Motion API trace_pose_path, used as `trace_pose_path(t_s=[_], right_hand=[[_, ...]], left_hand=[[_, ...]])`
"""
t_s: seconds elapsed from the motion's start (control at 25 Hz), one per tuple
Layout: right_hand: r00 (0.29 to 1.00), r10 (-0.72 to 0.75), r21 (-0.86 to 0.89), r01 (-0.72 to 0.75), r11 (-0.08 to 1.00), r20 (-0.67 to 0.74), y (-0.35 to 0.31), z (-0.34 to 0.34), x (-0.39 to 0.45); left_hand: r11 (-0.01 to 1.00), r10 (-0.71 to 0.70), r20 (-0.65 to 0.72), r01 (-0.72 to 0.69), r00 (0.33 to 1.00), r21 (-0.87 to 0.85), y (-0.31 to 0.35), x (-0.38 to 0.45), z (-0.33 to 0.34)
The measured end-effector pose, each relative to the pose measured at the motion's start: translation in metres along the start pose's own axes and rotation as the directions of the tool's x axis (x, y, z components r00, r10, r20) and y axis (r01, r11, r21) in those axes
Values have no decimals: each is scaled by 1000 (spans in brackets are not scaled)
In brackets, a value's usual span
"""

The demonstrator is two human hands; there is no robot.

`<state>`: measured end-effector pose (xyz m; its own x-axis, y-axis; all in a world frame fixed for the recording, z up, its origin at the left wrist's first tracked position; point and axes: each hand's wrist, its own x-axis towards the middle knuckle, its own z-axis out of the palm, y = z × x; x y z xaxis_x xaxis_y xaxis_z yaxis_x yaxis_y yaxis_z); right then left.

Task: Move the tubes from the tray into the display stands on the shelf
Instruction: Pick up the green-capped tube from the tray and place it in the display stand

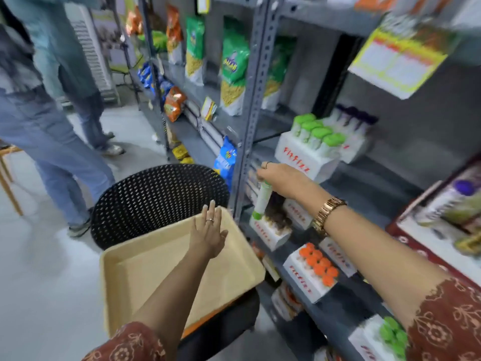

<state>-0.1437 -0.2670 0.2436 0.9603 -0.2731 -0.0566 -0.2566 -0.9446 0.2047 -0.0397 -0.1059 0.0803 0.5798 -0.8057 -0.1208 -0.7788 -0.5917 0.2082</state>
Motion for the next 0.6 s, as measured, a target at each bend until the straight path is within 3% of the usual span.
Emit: trace_pose_path(t_s=[0.16,0.28,0.44,0.6], right_hand=[[988,152,125,-152,980,11,42,-49,-70],[964,266,115,-264,958,0,64,-68,-121],[869,492,285,-487,825,60,92,-84,-183],[807,587,284,-578,765,58,113,-91,-230]], left_hand=[[987,162,-67,-163,984,-1,78,8,-26],[967,248,-65,-251,967,-37,133,5,-35],[920,382,-44,-385,923,-76,193,-3,-34],[861,506,0,-505,863,-59,241,-11,-29]])
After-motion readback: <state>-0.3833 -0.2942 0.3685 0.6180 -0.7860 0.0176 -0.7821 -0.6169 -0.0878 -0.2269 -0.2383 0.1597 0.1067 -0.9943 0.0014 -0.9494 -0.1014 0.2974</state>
